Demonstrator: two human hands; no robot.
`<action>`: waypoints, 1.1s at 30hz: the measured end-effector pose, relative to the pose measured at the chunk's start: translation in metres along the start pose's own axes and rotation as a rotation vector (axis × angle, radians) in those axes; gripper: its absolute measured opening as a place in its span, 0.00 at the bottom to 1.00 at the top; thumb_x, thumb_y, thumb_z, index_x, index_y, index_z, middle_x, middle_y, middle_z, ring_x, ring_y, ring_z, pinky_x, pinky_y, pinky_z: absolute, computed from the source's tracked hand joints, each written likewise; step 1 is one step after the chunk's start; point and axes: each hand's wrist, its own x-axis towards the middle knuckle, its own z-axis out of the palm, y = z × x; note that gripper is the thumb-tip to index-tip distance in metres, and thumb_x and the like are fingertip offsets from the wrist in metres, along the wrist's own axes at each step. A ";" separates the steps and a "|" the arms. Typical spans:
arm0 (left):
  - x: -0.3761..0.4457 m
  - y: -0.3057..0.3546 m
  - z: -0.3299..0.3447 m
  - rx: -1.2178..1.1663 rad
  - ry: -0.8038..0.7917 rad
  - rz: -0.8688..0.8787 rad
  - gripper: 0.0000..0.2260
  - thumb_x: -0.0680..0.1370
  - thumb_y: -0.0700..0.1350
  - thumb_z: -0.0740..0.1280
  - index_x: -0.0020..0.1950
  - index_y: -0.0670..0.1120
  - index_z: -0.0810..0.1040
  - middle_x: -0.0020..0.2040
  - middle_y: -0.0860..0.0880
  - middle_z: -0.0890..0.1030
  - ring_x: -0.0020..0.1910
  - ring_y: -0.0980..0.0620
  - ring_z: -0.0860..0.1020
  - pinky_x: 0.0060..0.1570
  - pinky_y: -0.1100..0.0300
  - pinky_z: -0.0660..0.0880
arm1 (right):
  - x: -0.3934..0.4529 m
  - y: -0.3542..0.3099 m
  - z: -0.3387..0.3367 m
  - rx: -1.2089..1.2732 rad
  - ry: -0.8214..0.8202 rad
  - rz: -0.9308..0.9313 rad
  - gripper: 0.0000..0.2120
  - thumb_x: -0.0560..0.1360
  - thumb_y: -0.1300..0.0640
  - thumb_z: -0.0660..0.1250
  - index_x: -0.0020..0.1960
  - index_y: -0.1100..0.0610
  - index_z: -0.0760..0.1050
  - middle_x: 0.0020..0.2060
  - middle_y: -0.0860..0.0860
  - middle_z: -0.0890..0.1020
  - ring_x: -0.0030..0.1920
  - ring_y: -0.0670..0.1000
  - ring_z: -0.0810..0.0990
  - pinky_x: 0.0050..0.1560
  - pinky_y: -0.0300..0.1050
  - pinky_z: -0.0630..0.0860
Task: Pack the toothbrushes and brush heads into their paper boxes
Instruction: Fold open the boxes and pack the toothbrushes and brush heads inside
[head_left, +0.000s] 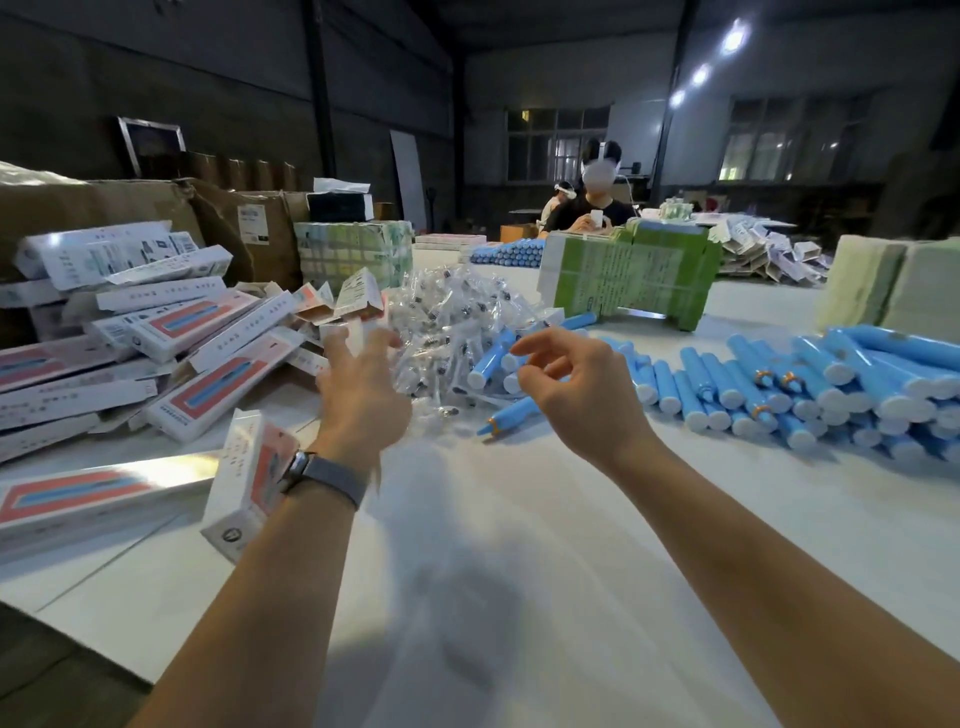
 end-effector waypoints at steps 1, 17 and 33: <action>-0.004 0.012 -0.001 -0.151 0.059 0.050 0.31 0.71 0.24 0.60 0.65 0.54 0.71 0.75 0.46 0.56 0.72 0.39 0.63 0.61 0.65 0.70 | 0.001 0.002 -0.002 0.004 -0.027 -0.008 0.12 0.72 0.60 0.70 0.51 0.44 0.79 0.37 0.40 0.79 0.36 0.39 0.76 0.38 0.31 0.70; -0.050 0.061 0.029 -1.036 -0.497 -0.091 0.09 0.76 0.47 0.63 0.44 0.47 0.83 0.47 0.48 0.81 0.50 0.49 0.79 0.49 0.53 0.79 | -0.007 0.032 -0.047 0.038 -0.330 -0.101 0.15 0.77 0.50 0.68 0.62 0.53 0.79 0.54 0.47 0.83 0.54 0.50 0.80 0.56 0.51 0.75; -0.039 0.033 0.060 -0.747 0.011 0.181 0.20 0.64 0.60 0.76 0.47 0.52 0.73 0.40 0.62 0.81 0.35 0.58 0.80 0.39 0.49 0.82 | 0.013 0.074 -0.036 -0.234 -0.467 0.247 0.16 0.76 0.55 0.69 0.62 0.44 0.75 0.52 0.45 0.80 0.48 0.47 0.78 0.53 0.46 0.75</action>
